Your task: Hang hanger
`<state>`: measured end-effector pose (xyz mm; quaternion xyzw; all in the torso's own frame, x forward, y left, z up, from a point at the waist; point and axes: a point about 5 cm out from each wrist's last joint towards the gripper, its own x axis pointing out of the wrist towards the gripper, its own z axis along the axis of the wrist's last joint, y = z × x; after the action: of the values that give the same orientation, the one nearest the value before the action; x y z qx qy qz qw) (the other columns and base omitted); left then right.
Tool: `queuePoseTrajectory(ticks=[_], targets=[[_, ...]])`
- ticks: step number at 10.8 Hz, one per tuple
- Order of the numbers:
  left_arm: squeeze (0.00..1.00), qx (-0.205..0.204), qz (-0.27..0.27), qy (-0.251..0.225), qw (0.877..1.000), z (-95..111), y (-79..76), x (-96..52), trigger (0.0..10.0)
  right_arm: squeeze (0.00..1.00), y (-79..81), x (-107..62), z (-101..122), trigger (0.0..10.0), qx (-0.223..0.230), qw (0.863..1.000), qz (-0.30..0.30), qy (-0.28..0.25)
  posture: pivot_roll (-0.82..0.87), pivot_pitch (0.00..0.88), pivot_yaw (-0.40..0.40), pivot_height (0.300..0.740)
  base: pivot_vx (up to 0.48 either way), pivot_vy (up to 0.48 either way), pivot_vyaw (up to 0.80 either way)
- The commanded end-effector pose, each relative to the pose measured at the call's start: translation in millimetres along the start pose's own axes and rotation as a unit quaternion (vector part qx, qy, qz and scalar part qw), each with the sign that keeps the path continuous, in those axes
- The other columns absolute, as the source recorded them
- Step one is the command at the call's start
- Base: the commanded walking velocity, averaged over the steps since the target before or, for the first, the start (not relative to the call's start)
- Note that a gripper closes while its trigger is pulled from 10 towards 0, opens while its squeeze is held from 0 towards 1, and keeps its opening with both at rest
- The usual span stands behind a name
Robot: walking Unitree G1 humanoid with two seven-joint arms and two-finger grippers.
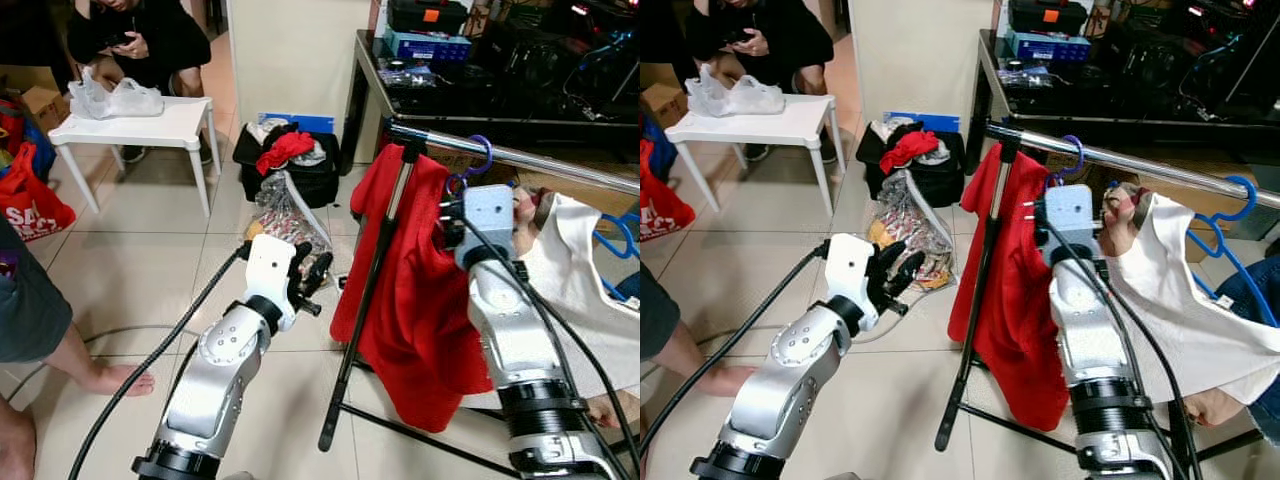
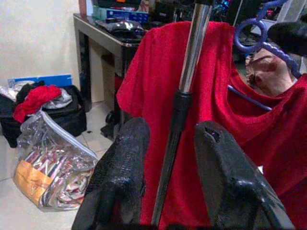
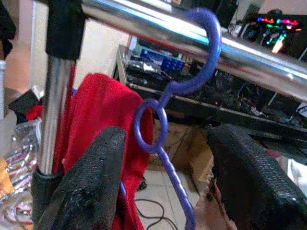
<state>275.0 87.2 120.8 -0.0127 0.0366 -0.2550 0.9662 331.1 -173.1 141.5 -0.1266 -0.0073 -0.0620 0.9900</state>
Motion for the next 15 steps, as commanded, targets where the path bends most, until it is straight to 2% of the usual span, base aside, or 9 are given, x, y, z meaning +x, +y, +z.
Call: queuePoseTrajectory(ticks=[1,4,8,9,10,12,13,14,15], targets=[[0.00,0.002,-0.004,-0.003,1.000,0.7,-3.5,0.7,10.0,0.00,-3.5,3.0,-8.7,10.0,-0.002,1.000,0.006,0.029,0.03,0.000,-0.068,0.740,0.000,0.000,0.00],[0.00,0.003,-0.005,-0.004,1.000,1.0,-3.8,1.3,10.0,0.00,11.4,6.8,-19.6,10.0,0.044,0.995,0.043,0.083,0.03,0.000,-0.068,0.740,0.000,0.000,0.00],[0.00,0.006,-0.002,-0.003,1.000,0.9,-3.0,1.2,10.0,0.00,21.3,13.0,-16.7,9.8,0.066,0.991,0.057,0.101,0.04,0.000,-0.067,0.740,0.000,0.000,0.00],[0.00,0.008,-0.001,-0.004,1.000,1.1,-2.2,1.2,10.0,0.00,24.4,11.4,-19.6,6.2,0.071,0.989,0.065,0.110,0.04,0.000,-0.065,0.740,0.000,0.000,0.00],[0.00,0.008,-0.001,-0.004,1.000,1.3,-1.8,1.2,10.0,0.00,25.4,10.9,-20.7,4.5,0.074,0.988,0.068,0.114,0.04,0.000,-0.063,0.740,0.000,0.000,0.00],[0.00,0.009,-0.002,-0.003,1.000,1.0,-3.3,0.5,10.0,0.00,25.8,10.0,-21.8,3.7,0.076,0.987,0.069,0.119,0.03,0.000,-0.061,0.740,0.000,0.000,0.00],[0.00,0.008,-0.002,-0.003,1.000,0.9,-3.6,0.3,10.0,0.00,25.8,9.7,-22.2,4.2,0.077,0.987,0.069,0.121,0.03,0.000,-0.061,0.740,0.000,0.000,0.00],[0.00,0.008,-0.002,-0.003,1.000,0.8,-4.1,0.5,10.0,0.00,25.6,9.1,-22.9,8.8,0.078,0.987,0.067,0.123,0.03,0.000,-0.061,0.740,0.000,0.000,0.00],[0.00,0.008,-0.002,-0.002,1.000,0.5,-4.4,0.5,10.0,0.00,26.0,8.8,-22.9,10.0,0.078,0.987,0.068,0.124,0.03,0.000,-0.063,0.740,0.000,0.000,0.00]])
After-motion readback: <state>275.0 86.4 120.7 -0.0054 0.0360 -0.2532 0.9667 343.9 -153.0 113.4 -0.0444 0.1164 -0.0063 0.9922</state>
